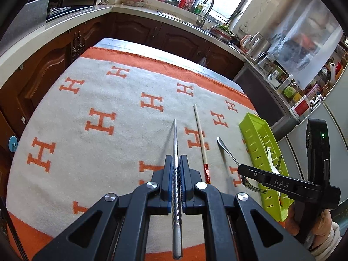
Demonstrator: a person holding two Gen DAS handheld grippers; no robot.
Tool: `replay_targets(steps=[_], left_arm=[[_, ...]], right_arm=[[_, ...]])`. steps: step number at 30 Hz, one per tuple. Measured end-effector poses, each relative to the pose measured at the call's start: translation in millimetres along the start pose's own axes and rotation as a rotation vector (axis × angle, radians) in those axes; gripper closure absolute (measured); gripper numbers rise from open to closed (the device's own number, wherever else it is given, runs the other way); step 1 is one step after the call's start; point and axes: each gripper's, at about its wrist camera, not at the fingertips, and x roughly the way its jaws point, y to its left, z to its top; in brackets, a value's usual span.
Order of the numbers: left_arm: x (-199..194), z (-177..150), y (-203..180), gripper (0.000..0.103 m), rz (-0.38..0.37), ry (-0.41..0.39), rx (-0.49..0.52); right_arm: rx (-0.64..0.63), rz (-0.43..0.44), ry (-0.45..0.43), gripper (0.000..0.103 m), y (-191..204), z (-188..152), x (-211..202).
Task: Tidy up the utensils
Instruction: 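Carry the fork and silver chopstick into the green tray and open both tools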
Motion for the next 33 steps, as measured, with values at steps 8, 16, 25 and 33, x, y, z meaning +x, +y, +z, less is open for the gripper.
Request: replay_targets(steps=[8,16,25,33], left_arm=[[-8.4,0.4,-21.0,0.1,0.027,-0.043,0.061],[-22.3,7.6,-53.0,0.1,0.034,-0.103,0.151],[-15.2,28.0,-139.9,0.1,-0.035,-0.124,0.32],[41.5,26.3,-212.7,0.1,-0.042,-0.017,0.394]], right_arm=[[0.017,0.029,-0.074,0.099,-15.6,-1.5,-31.9],[0.02,0.083,-0.163,0.099,-25.4,-0.5,-64.2],[0.112,0.069,-0.277,0.099,-80.1,0.8,-106.2],[0.183,0.019,-0.25,0.099,-144.5,-10.4,-101.2]])
